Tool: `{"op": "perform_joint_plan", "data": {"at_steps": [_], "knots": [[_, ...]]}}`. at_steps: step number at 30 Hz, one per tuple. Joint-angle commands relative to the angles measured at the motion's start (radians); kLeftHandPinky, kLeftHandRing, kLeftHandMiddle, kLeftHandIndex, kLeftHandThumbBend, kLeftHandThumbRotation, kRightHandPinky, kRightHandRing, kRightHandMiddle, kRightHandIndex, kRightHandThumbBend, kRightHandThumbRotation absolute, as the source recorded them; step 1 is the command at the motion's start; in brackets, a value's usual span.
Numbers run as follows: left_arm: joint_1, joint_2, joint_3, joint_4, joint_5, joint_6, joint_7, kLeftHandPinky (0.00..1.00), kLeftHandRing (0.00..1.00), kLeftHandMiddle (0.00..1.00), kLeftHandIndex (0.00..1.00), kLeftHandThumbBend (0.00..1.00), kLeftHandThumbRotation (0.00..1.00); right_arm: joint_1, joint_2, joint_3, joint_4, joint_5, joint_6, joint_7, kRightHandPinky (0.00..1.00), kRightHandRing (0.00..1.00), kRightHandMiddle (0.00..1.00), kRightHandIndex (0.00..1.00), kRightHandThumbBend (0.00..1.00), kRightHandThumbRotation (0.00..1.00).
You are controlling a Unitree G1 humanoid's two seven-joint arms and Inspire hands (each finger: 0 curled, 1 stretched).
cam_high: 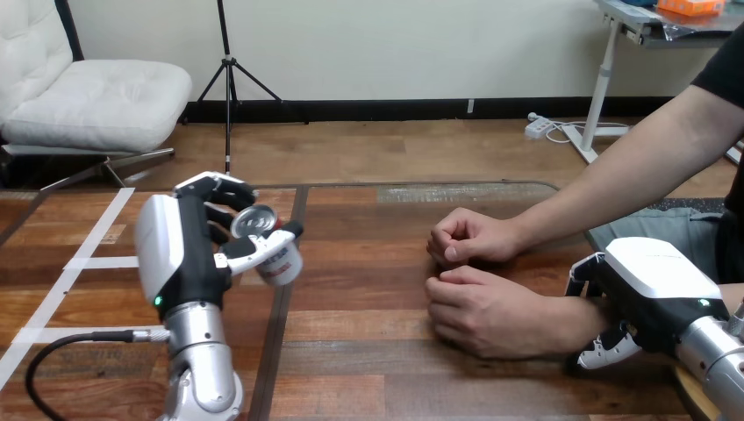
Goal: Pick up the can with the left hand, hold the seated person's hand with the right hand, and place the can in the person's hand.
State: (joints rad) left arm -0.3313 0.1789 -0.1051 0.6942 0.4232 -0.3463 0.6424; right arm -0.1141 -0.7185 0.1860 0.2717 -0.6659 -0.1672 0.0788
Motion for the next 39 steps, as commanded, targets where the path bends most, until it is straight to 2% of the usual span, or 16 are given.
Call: {"op": "perform_joint_plan", "data": {"at_steps": [1,17,25,39], "knots": [[-0.037,-0.004,-0.011,-0.082,0.012,-0.042,-0.009,0.33,0.38,0.43,0.44,0.72,0.00,0.008,0.015,0.001,-0.080,0.016,-0.002,0.019,0.27,0.33,0.42,0.47,0.83,0.00],[-0.011,-0.032,-0.022,-0.118,-0.001,-0.079,-0.075,0.32,0.37,0.43,0.44,0.72,0.00,0.029,0.015,-0.027,-0.148,0.015,-0.002,0.023,0.21,0.28,0.37,0.47,0.83,0.00],[0.007,-0.049,-0.032,-0.143,-0.011,-0.099,-0.126,0.32,0.38,0.43,0.44,0.70,0.00,0.034,0.017,-0.032,-0.168,0.008,0.002,0.025,0.22,0.29,0.37,0.47,0.83,0.00],[0.027,-0.090,-0.055,-0.167,-0.009,-0.130,-0.155,0.32,0.37,0.42,0.43,0.72,0.00,0.051,0.021,-0.046,-0.226,0.011,0.011,0.024,0.22,0.28,0.37,0.47,0.84,0.00]]}}
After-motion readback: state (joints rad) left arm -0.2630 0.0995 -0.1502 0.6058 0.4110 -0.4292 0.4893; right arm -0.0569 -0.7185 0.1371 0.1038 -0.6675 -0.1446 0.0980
